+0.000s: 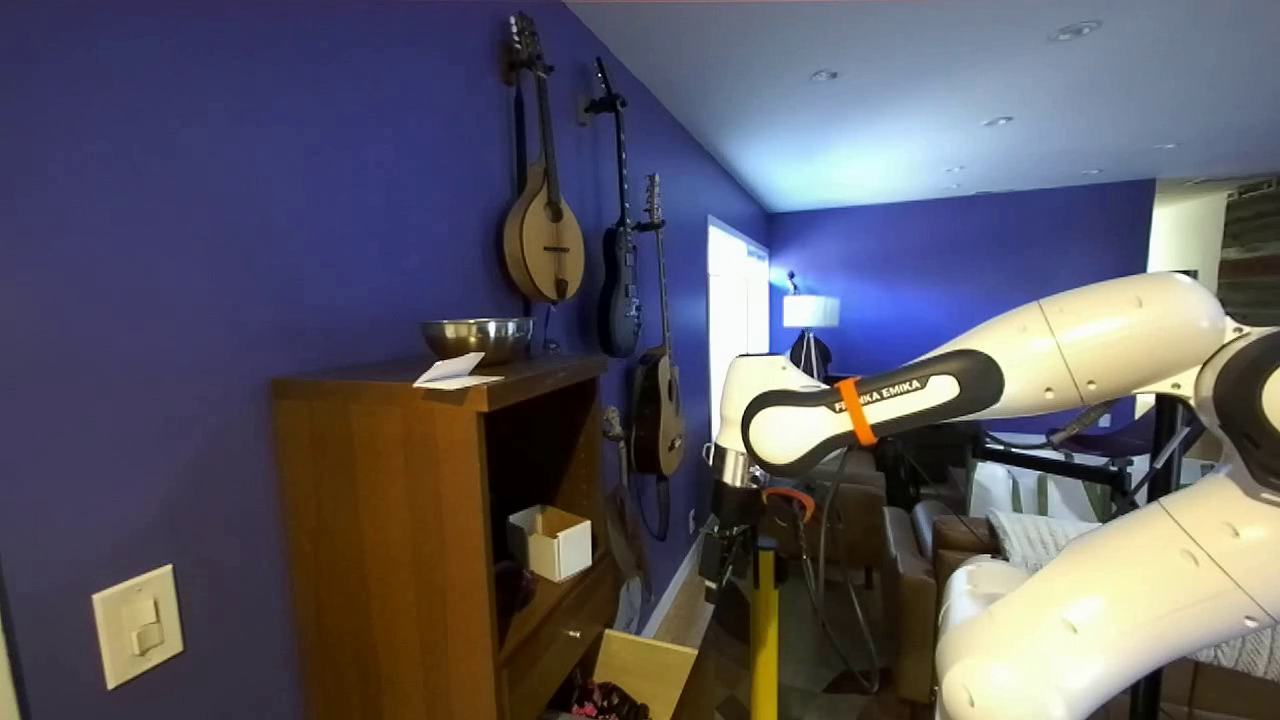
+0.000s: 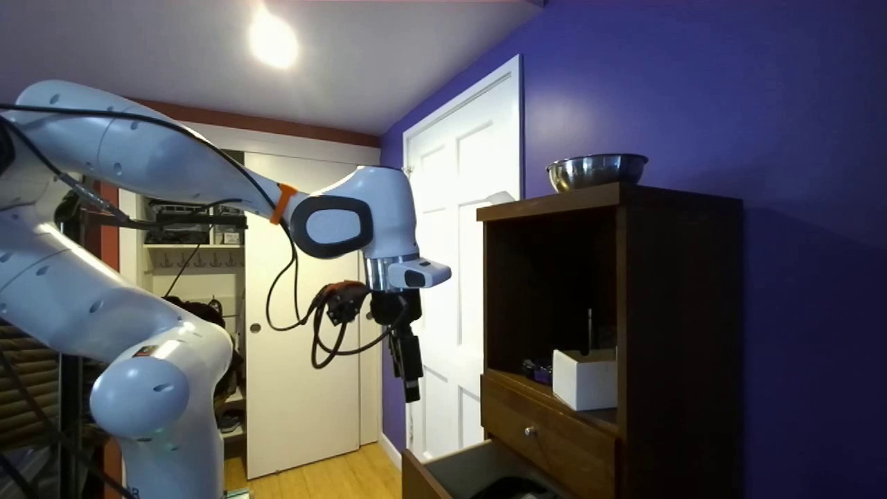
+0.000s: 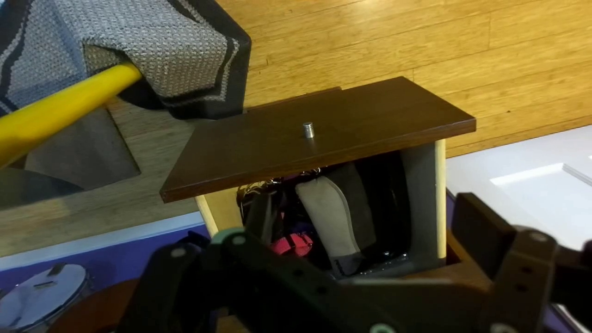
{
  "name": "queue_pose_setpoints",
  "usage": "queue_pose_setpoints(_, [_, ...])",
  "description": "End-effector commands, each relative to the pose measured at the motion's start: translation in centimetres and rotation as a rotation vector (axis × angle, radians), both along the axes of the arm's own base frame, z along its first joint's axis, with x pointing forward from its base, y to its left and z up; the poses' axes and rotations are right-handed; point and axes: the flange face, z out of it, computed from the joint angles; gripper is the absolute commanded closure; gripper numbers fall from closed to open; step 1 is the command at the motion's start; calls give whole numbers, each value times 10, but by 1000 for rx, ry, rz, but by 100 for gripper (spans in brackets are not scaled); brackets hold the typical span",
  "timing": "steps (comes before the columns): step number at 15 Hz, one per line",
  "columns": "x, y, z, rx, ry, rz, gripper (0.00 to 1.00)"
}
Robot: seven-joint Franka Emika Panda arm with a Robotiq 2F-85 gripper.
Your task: Move the chain from the shelf to the second drawer
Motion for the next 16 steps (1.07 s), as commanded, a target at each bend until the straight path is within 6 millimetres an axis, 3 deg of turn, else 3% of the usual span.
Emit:
queue_pose_setpoints(1, [21, 28, 0, 49, -46, -37, 0])
queue_pose_setpoints(5, [71, 89, 6, 110, -205, -223, 0])
queue_pose_setpoints(7, [100, 107, 3, 88, -294, -297, 0])
queue_pose_setpoints(11, [149, 97, -7, 59, -423, -468, 0])
queue_pose_setpoints(14, [175, 75, -15, 8, -450, -543, 0])
queue_pose_setpoints(16, [187, 74, -18, -16, -428, -561, 0])
